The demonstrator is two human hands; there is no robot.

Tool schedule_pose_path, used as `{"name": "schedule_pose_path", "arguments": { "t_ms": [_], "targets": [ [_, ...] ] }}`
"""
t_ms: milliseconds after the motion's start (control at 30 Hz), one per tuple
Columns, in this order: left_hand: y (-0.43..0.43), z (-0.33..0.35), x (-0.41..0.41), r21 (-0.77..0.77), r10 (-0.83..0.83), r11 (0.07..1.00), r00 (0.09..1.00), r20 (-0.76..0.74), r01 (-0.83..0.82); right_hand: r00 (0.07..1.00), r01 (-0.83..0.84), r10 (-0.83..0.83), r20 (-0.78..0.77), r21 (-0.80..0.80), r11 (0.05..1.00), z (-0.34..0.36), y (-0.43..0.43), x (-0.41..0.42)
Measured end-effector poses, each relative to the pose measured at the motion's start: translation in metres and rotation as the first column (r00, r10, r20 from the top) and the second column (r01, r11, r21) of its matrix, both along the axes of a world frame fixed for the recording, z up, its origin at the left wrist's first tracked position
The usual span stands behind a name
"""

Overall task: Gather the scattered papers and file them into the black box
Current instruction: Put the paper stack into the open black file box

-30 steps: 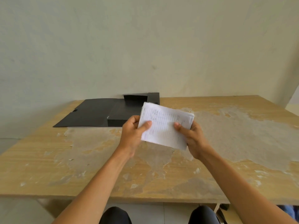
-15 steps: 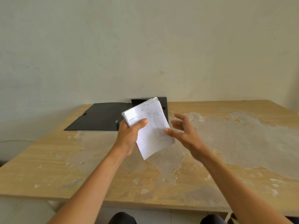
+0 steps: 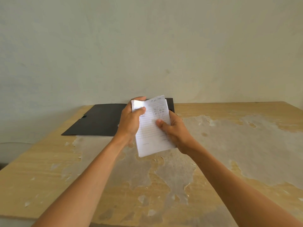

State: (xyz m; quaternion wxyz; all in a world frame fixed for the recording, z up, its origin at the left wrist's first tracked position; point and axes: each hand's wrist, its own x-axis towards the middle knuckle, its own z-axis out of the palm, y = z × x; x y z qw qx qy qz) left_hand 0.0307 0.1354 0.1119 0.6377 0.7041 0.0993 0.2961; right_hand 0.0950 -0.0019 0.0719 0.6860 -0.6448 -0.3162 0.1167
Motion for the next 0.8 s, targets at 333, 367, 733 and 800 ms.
{"name": "schedule_pose_path", "arguments": {
  "t_ms": [333, 367, 733, 800],
  "targets": [
    [0.050, -0.022, 0.062, 0.021, 0.055, 0.998, 0.936, -0.346, -0.051, 0.935, 0.120, -0.141, -0.325, -0.085, 0.989, 0.000, 0.065, 0.060],
    [0.059, -0.021, 0.070, 0.021, 0.075, 0.997, 0.933, -0.351, -0.072, 0.930, 0.114, -0.159, -0.331, -0.152, 0.982, 0.001, 0.071, 0.064],
    [0.131, -0.046, 0.146, 0.161, 0.209, 0.975, 0.861, -0.464, -0.150, 0.751, 0.623, -0.251, 0.611, -0.527, 0.579, -0.019, 0.052, 0.093],
    [0.131, -0.053, 0.157, 0.167, 0.209, 0.975, 0.852, -0.481, -0.145, 0.694, 0.680, -0.183, 0.696, -0.551, 0.483, -0.029, 0.049, 0.095]
  ]
}}
